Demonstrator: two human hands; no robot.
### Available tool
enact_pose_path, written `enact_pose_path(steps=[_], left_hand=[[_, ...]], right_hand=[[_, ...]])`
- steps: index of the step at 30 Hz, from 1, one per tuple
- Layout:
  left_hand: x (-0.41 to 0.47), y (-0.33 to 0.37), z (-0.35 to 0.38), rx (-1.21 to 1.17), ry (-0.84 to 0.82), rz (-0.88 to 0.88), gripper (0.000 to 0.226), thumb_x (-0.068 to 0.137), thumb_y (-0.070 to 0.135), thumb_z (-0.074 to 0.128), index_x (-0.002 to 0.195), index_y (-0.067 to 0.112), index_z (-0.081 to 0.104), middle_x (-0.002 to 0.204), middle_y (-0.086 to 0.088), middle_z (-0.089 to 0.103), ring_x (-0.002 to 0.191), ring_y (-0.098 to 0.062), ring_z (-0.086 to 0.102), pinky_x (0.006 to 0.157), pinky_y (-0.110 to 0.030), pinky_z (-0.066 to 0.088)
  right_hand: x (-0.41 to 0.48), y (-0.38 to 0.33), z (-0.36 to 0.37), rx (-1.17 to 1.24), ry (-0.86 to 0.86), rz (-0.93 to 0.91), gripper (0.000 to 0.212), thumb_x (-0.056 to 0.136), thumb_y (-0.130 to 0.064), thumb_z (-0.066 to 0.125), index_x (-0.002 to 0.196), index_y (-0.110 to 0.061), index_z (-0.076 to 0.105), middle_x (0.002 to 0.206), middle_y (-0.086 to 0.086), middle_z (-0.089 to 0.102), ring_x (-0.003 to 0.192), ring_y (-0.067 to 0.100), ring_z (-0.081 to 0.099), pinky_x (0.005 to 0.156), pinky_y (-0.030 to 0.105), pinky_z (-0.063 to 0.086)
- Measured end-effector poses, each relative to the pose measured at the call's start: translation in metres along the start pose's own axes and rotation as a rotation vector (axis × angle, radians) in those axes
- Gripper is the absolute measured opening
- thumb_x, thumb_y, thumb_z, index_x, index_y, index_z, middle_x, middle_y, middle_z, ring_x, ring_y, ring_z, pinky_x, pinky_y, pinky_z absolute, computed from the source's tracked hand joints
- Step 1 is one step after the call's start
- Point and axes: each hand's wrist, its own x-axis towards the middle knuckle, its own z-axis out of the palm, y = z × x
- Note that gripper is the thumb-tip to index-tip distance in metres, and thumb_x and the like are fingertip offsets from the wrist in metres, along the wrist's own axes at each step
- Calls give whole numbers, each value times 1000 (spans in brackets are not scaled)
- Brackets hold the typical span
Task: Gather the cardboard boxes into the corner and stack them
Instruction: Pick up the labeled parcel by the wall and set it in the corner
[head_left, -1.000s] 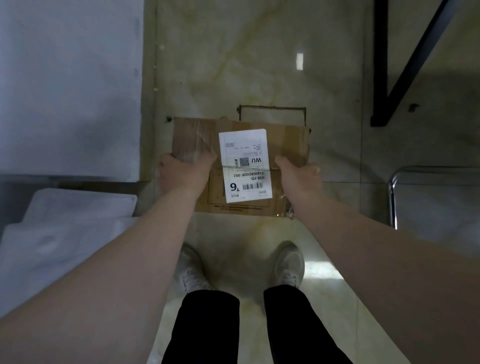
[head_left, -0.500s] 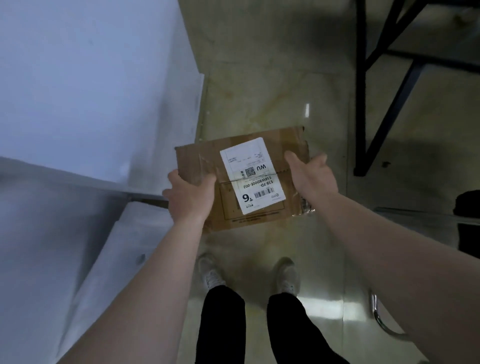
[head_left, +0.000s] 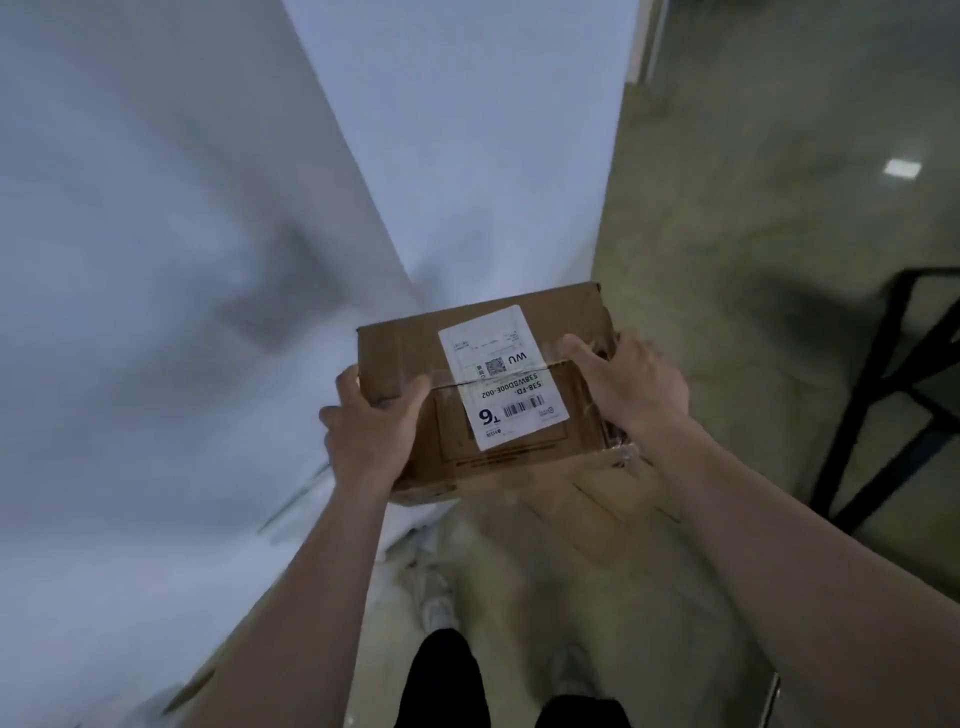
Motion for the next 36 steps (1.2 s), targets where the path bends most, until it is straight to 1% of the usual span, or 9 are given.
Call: enact_pose_path(steps=[3,7,11,14,17,23,26,30,36], left_hand=[[-29,-12,-64,-68,83,-35,101,64,87,56,151,41,33,141,-12,51,122,-39,59,104,-55,51],[-66,-41,-139,-104,175,-55,96,69,89,52,151,41,35,146,-12,52,121,-39,61,102,-54,50],[-118,-96,-226,-191,327,-100,102,63,92,52,151,42,35,140,-11,58,118,-38,63,100,-52,53],[-156,-149,-286,-221,419,-138,90,77,81,59,152,39,35,135,-5,65,117,-34,64,96,-47,51],[-200,-212,-349,-245,535,-183,83,83,73,63,153,38,35,134,-3,67,119,-33,63,88,-41,46],[-294,-332,-459,-213,716,-275,78,85,67,66,151,38,37,125,-3,70,113,-33,65,92,-45,50],[-338,-382,-499,-194,800,-332,77,86,61,68,152,35,39,124,-4,70,112,-33,65,89,-43,49],[-397,-456,-544,-194,915,-444,80,85,61,72,152,35,40,123,-7,70,113,-34,65,87,-42,51],[-473,-553,-586,-240,1083,-601,82,83,64,73,152,36,39,131,-7,68,111,-32,66,82,-41,53]], right_hand=[[-33,-42,-21,14,-42,-149,81,92,-81,39,128,-11,60,117,12,68,102,33,63,83,46,49],[-85,-91,-26,-5,-102,-304,78,97,-76,38,128,-7,59,118,16,69,105,35,64,90,47,51],[-167,-153,-6,-20,-172,-491,76,99,-73,39,137,-10,59,128,14,68,111,34,63,85,42,41],[-234,-193,21,-43,-218,-617,73,98,-72,42,134,-12,62,130,13,69,117,35,64,85,41,40],[-312,-227,60,-57,-275,-739,69,96,-73,42,127,-15,64,125,11,70,109,32,63,85,39,42],[-467,-275,140,-68,-414,-922,63,96,-70,48,127,-16,63,114,4,66,97,25,55,83,37,40],[-537,-293,174,-87,-467,-1013,61,96,-68,52,126,-16,63,107,1,58,97,24,53,83,36,39],[-634,-312,225,-148,-533,-1175,45,97,-65,55,109,-22,61,101,0,61,92,23,56,78,34,39],[-763,-330,299,-206,-665,-1339,50,94,-68,53,108,-22,66,101,-1,68,92,23,62,76,34,42]])
